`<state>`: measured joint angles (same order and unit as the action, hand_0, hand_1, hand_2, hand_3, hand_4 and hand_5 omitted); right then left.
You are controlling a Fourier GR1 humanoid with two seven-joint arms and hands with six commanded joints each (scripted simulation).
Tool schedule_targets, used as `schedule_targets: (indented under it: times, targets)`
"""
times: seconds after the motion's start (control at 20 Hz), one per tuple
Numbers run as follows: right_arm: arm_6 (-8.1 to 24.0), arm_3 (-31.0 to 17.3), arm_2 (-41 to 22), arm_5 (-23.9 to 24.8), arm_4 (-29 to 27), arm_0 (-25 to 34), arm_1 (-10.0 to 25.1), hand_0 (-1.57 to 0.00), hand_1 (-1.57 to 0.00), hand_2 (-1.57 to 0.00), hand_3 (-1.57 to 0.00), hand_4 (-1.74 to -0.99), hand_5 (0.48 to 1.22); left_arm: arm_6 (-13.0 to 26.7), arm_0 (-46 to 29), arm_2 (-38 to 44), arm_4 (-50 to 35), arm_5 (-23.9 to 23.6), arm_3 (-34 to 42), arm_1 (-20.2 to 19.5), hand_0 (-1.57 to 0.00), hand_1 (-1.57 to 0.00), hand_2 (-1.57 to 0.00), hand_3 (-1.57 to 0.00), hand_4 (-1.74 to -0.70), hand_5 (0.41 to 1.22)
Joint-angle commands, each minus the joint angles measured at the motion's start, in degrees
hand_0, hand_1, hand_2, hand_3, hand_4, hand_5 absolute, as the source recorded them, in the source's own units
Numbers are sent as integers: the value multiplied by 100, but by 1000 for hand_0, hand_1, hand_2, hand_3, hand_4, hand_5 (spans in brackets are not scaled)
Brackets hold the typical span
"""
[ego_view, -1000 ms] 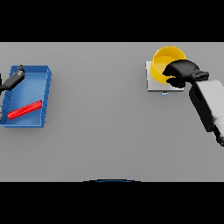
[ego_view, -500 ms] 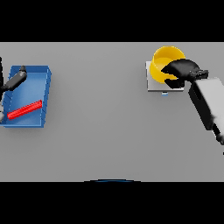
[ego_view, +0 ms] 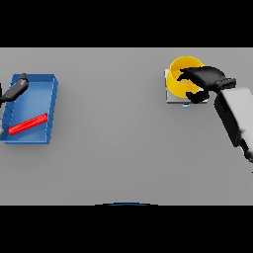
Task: Pick up the red beaker and tilt it to pour out 1 green nut into yellow bowl. Pick up the yellow bowl and place it on the metallic measuring scale.
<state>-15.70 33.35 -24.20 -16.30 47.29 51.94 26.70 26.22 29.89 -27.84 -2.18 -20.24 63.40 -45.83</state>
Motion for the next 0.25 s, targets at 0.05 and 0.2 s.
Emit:
schedule_targets:
  times: [0.05,0.2]
  targets:
    - [168,-13,-14,-10,18,-14,-81,-43,-38,-50,-219,-1509,774,19,79,-19,26,52,-26,-10,1,1,1,1,-722,664]
    - [237,-19,10,-112,-12,-44,-35,-21,-19,-25,-146,-1478,738,61,113,-15,-5,95,-22,9,1,1,1,1,-726,665]
